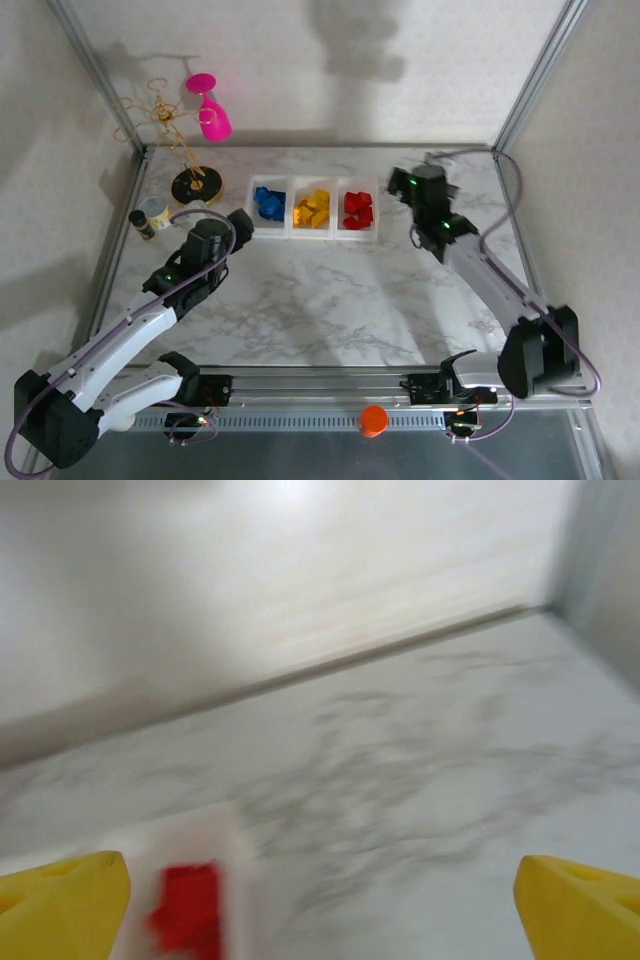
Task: Sort the legos into containers by color
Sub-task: Place the lego in the container, then reset both arms
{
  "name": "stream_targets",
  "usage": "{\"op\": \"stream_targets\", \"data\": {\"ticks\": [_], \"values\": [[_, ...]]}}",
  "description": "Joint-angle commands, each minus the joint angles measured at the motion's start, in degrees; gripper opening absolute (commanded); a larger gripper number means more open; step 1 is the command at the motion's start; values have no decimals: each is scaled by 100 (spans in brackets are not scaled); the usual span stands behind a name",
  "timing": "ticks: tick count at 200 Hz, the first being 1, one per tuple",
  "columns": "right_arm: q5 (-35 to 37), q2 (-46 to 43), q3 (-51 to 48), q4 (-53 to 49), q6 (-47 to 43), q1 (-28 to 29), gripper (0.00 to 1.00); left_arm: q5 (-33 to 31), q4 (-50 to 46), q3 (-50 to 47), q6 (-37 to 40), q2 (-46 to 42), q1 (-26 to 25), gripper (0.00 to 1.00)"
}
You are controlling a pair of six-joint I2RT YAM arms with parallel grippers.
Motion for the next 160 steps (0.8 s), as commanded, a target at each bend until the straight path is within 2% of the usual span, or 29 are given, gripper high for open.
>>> {"op": "stream_targets", "data": {"ticks": [1, 31, 48, 57, 76, 81, 104, 110, 122, 130, 143, 153, 160], "values": [[772, -326, -1230, 827, 98, -761, 99, -1615, 1272, -739, 801, 70, 421, 100], [624, -238, -2621, 2246, -141, -1605, 99, -1961, 2962, -1652, 1838, 526, 1506, 100], [437, 25, -3091, 3327, -578, -1715, 99, -1288, 3959, -2068, 2092, 832, 2163, 100], [185, 176, -3335, 3933, -772, -1786, 99, -1042, 4559, -2325, 2275, 1005, 2315, 99], [-393, 645, -3565, 4865, -1025, -1968, 98, -731, 5787, -2791, 2773, 1369, 2403, 100], [-521, 752, -3490, 4795, -1077, -1996, 98, -663, 6039, -2888, 2799, 1429, 2415, 100], [-1398, 994, -3614, 5883, -1443, -2048, 99, 365, 7875, -3466, 3096, 1741, 2480, 100], [-1568, 1080, -3592, 5846, -1488, -2063, 99, 473, 8256, -3530, 3170, 1887, 2483, 100], [-1735, 1146, -3575, 5905, -1572, -2063, 99, 626, 8661, -3545, 3190, 2228, 2516, 100], [-2024, 1111, -3782, 6314, -1707, -2056, 99, 796, 8955, -3543, 3209, 2507, 2517, 100], [-2385, 1176, -4325, 7341, -1847, -2052, 99, 1106, 9534, -3614, 3371, 2950, 2477, 100], [-2377, 1492, -4730, 8375, -1876, -2053, 99, 1053, 9858, -3588, 3531, 3295, 2337, 99], [-2288, 1387, -4630, 7827, -1821, -2047, 99, 883, 9877, -3486, 3653, 3408, 2217, 100]]}}
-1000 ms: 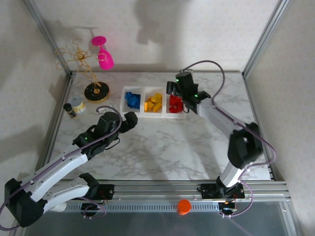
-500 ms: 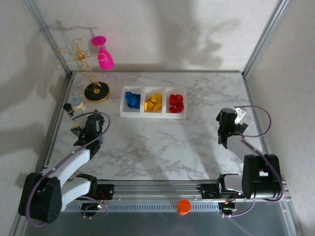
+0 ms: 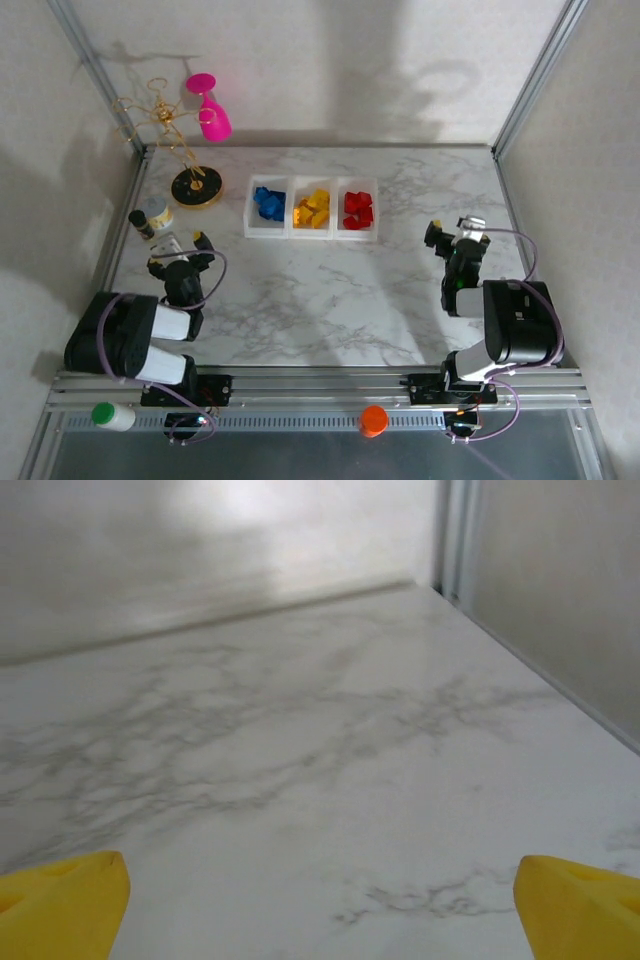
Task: Sort the legos into containers by color
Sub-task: Reset both arms
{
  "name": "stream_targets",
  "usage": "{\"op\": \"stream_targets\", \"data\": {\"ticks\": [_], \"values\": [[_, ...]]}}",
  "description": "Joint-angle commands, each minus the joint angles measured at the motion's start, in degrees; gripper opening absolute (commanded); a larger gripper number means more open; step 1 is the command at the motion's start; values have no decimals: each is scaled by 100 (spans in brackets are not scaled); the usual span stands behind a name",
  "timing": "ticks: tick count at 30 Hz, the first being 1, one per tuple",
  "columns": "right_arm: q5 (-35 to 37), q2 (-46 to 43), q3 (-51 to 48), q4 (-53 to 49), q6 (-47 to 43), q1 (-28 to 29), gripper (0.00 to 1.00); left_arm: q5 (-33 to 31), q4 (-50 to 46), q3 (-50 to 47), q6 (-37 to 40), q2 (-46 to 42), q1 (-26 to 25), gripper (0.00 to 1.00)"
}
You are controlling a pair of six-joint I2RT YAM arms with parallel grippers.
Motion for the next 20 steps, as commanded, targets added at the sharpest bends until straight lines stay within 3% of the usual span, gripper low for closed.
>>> {"op": "stream_targets", "data": {"ticks": [1, 3, 5, 20], "values": [[-403, 185, -378, 1071, -254, -21, 99, 293, 1334, 65, 521, 485, -226, 99], [-194, 256, -314, 1193, -386, 111, 99, -4, 374, 525, 484, 439, -292, 99], [-107, 235, -304, 1135, -418, 165, 99, 33, 268, 534, 444, 416, -261, 99], [-193, 223, -272, 1035, -419, 150, 99, 14, 321, 525, 453, 434, -271, 99]]}}
